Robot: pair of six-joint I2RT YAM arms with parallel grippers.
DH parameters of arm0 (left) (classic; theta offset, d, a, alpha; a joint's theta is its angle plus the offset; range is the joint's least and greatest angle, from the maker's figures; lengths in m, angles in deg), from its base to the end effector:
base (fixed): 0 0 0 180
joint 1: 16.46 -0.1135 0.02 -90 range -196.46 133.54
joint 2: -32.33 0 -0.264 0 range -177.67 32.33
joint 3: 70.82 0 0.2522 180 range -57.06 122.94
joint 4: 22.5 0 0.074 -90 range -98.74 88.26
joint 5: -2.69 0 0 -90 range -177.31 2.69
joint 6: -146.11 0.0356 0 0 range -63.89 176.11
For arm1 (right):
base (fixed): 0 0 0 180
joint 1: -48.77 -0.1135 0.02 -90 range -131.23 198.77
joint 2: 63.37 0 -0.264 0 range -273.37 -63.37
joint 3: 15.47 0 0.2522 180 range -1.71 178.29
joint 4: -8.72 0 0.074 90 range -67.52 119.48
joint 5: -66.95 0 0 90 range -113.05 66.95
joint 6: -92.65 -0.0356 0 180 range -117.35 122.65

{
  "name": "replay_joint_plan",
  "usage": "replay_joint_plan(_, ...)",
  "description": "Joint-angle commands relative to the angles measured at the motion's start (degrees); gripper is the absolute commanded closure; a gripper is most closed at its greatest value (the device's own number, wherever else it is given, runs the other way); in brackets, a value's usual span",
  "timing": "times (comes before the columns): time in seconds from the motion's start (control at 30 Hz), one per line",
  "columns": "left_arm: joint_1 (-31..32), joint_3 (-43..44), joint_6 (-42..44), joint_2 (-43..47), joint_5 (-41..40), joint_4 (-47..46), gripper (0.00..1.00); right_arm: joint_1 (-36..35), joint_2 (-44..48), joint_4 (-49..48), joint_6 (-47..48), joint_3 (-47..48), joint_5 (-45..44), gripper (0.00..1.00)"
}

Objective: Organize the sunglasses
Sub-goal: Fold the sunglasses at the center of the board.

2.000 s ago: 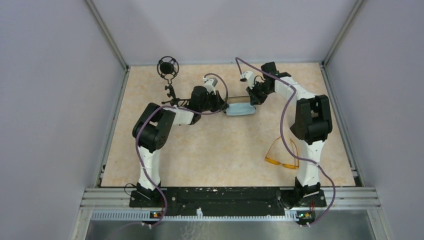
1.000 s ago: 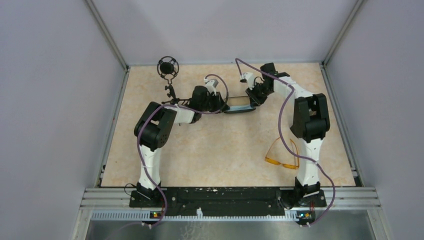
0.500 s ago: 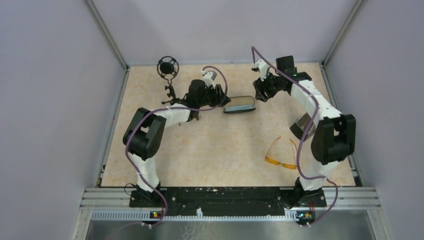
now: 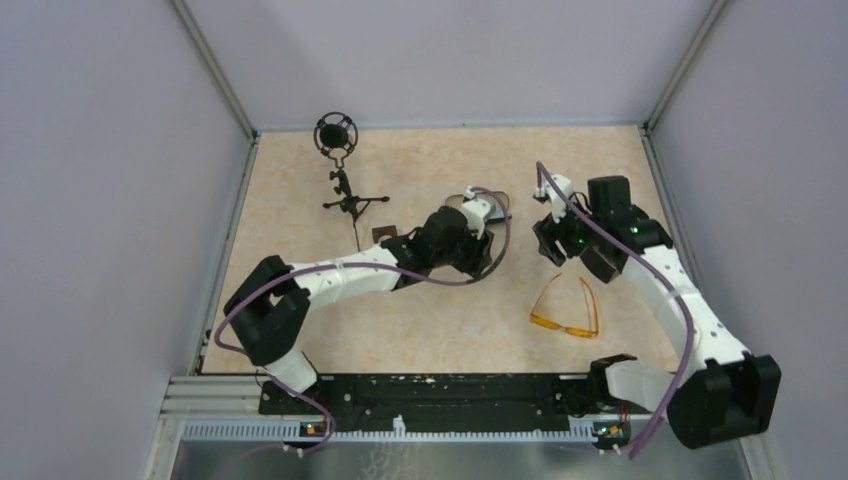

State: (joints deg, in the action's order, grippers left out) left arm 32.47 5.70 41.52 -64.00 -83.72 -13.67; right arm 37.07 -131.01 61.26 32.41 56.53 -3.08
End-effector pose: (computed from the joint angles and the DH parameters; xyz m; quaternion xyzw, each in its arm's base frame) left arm 0.2496 -0.2898 0.2379 0.2690 0.8166 -0.2913 0.4194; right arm 0.2352 0.0611 0.2967 -0.3835 0.8385 0.1048 0.3726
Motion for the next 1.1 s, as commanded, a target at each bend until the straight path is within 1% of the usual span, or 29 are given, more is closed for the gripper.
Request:
replay_joint_plan(0.0, 4.86, -3.97, 1.23, 8.90, -9.74, 11.63, 0.44, 0.72, 10.68, -3.80, -4.13, -4.52, -5.10, 0.33)
replay_joint_plan(0.07, 5.50, -7.44, -1.23, 13.20, -9.88, 13.27, 0.42, 0.78, 14.89, -5.97, -6.44, -6.58, -7.15, 0.30)
replay_joint_plan(0.1, 5.56, -9.74, -2.18, 15.94, -9.88, 13.53, 0.40, 0.80, 16.90, -6.66, -7.25, -7.15, -7.47, 0.26)
replay_joint_plan(0.13, 5.56, -11.95, -3.18, 18.66, -10.15, 13.62, 0.34, 0.81, 18.81, -7.01, -8.25, -7.63, -7.65, 0.19)
replay_joint_plan(0.17, 5.63, -14.98, -4.06, 21.44, -10.70, 13.63, 0.31, 0.81, 20.29, -6.90, -9.24, -8.03, -7.78, 0.07)
replay_joint_plan(0.2, 5.71, -17.25, -4.64, 24.30, -11.13, 13.54, 0.29, 0.81, 21.37, -6.33, -9.79, -8.38, -7.40, 0.02)
replay_joint_plan(0.27, 5.97, -21.00, -5.60, 29.19, -12.61, 13.44, 0.25, 0.81, 22.33, -3.34, -7.62, -8.66, -4.50, 0.01)
replay_joint_plan(0.33, 6.49, -23.54, -8.89, 33.24, -14.58, 13.79, 0.16, 0.81, 21.22, 2.94, -4.55, -7.75, -1.72, 0.01)
replay_joint_plan(0.37, 6.53, -24.70, -9.93, 34.85, -14.44, 13.69, 0.15, 1.38, 20.15, 6.45, -1.77, -7.03, 0.26, 0.02)
replay_joint_plan(0.4, 6.53, -25.85, -10.73, 36.06, -14.74, 13.74, 0.14, 2.49, 19.41, 9.36, 2.09, -6.02, 2.50, 0.04)
replay_joint_plan(0.53, 6.53, -31.00, -12.61, 38.68, -20.30, 13.51, 0.14, 2.91, 17.89, 18.68, 8.64, -2.76, 1.92, 0.06)
replay_joint_plan(0.63, 6.53, -33.09, -13.31, 38.43, -22.19, 12.98, 0.14, 2.91, 16.66, 24.64, 14.75, -4.47, 0.05, 0.15)
replay_joint_plan(0.77, 6.53, -34.57, -12.66, 37.14, -22.70, 11.30, 0.15, 2.90, 17.75, 24.67, 19.35, -12.28, -7.21, 0.25)
replay_joint_plan(0.93, 6.53, -35.78, -12.88, 37.68, -19.88, 9.00, 0.18, 2.87, 22.06, 22.45, 23.48, -19.52, -12.02, 0.28)
replay_joint_plan(1.07, 6.53, -38.16, -11.94, 39.07, -17.45, 5.40, 0.20, 2.92, 22.90, 21.58, 23.95, -20.99, -12.47, 0.31)
